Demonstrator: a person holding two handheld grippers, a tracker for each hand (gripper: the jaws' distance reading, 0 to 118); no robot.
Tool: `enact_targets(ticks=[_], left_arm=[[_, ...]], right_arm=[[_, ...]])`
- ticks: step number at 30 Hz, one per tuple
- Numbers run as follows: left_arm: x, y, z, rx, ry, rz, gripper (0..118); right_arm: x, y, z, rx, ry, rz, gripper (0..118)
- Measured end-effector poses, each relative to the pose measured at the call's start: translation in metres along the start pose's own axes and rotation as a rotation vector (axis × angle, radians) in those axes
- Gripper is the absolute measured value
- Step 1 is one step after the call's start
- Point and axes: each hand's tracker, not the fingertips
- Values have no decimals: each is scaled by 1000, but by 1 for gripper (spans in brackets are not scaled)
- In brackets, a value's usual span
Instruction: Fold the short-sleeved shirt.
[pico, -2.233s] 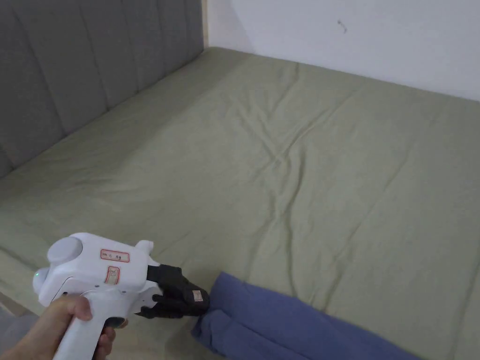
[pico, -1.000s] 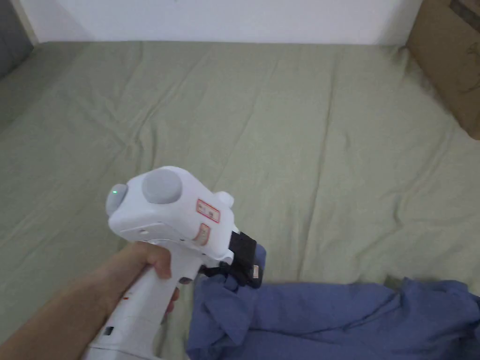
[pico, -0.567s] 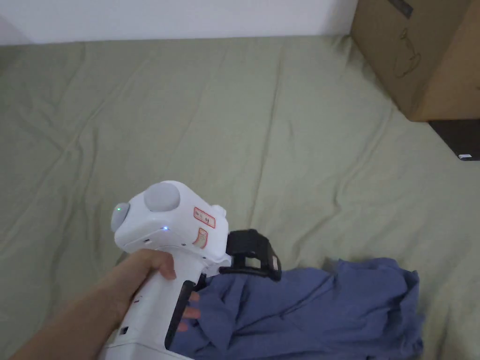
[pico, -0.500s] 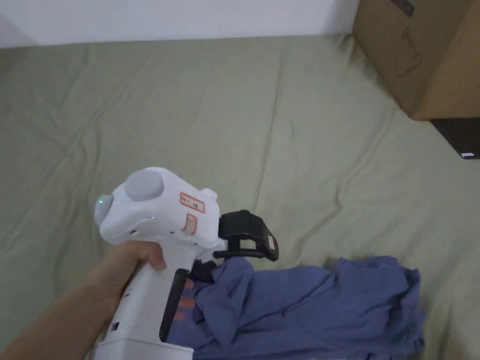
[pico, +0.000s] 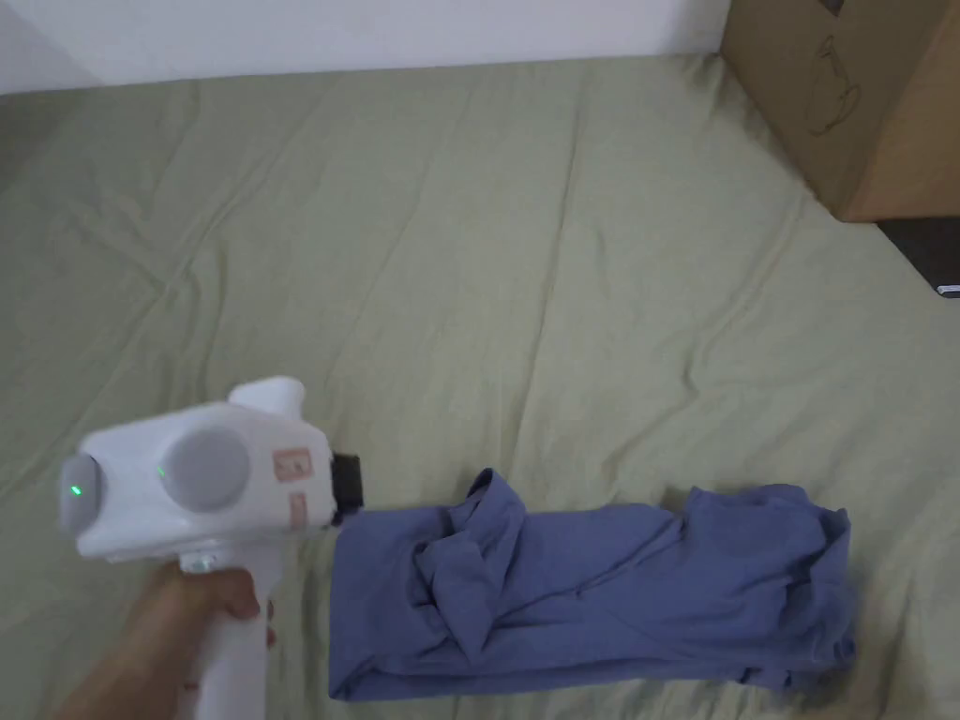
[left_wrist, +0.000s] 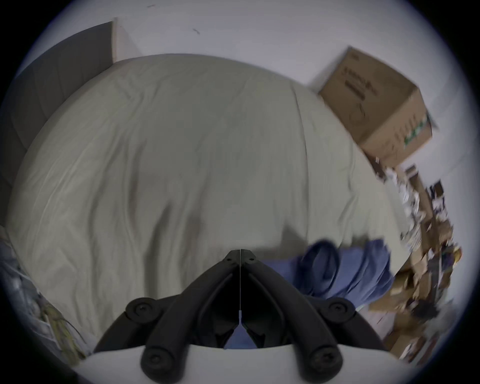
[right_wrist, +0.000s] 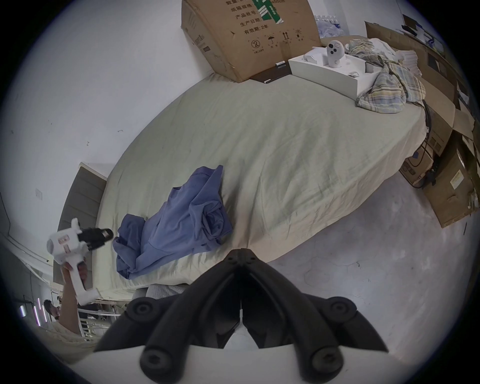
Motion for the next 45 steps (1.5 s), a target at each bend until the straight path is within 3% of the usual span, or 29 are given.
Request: enact_targets(ticks=[4,7,11,15,16,21,26,31,32,35,36,45], left_arm=[[45,-36,-26,-47,-63,-151,0],[77,-46,-45,-70,-56,-194,0],[113,-49,-58,-125,-190,-218,0],[128,-45,-63,-143,-218,-269,0],[126,-39,-57,-150,-249,-243,0],[46,-5,-7,-130,-728,64,0],[-62,13,3,-97,-707,188,0],[-131,-14,-24,-195,-772,465,2],[-136,-20,-27,-206,-778,492,7],[-129,-30,-37,-268,-739,485,108],[-129,-33,-39,-248,-746,494,117],[-103,-28,-95,-347,-753,544,118]], right_arm=[[-2,2,1,-12,-7,17,0],[-3,4,4,-12,-17,27,0],[-5,5,10,-6,-25,28,0],[-9,8,10,-1,-40,31,0],[-11,10,10,0,-43,33,0],[-22,16,7,-2,-41,58,0],[-36,19,-9,-17,-29,82,0],[-52,13,-26,-60,-9,103,0],[-54,12,-29,-68,-9,107,0],[-58,11,-32,-82,-13,117,0],[-59,12,-31,-83,-16,119,0],[-60,19,-26,-63,-28,126,0]])
